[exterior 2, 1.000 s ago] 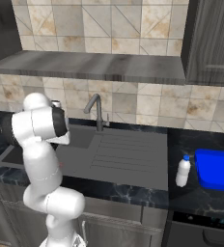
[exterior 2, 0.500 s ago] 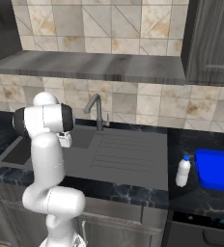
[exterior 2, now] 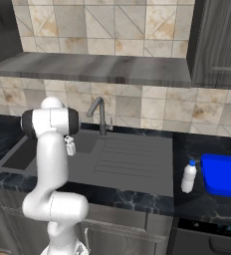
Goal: Pick up all produce items and place them in the sink. Turn on the sink faucet to wash them. Then turn the sink off and put them in the tray.
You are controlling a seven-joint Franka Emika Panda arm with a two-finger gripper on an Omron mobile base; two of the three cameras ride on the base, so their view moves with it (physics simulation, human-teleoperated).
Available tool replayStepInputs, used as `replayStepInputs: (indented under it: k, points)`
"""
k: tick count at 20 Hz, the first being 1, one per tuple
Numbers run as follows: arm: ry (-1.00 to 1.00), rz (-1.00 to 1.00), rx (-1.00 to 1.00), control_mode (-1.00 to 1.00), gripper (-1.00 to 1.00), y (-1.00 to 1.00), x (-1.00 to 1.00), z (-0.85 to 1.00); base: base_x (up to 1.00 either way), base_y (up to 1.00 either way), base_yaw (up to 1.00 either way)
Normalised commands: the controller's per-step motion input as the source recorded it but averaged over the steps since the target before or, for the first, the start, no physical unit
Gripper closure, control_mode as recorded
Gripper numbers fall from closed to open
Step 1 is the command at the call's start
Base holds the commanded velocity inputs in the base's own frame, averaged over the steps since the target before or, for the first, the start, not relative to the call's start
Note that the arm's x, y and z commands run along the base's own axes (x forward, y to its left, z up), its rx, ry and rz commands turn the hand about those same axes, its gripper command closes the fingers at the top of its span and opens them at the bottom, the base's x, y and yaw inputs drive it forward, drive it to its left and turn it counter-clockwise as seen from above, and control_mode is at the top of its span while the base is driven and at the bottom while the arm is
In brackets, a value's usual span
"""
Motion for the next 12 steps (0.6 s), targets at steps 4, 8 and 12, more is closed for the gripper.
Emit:
replayStepInputs:
  k: [4, 8, 12]
  points:
    - [0.04, -0.04, -0.03, -1.0, 1.0, 0.0, 0.01, -0.3, 0.0, 0.0, 0.0]
    - [0.04, -0.04, -0.02, -1.0, 1.0, 0.0, 0.08, -0.26, 0.0, 0.0, 0.0]
    - [0.06, -0.04, -0.01, -1.0, 1.0, 0.0, 0.17, -0.24, 0.0, 0.0, 0.0]
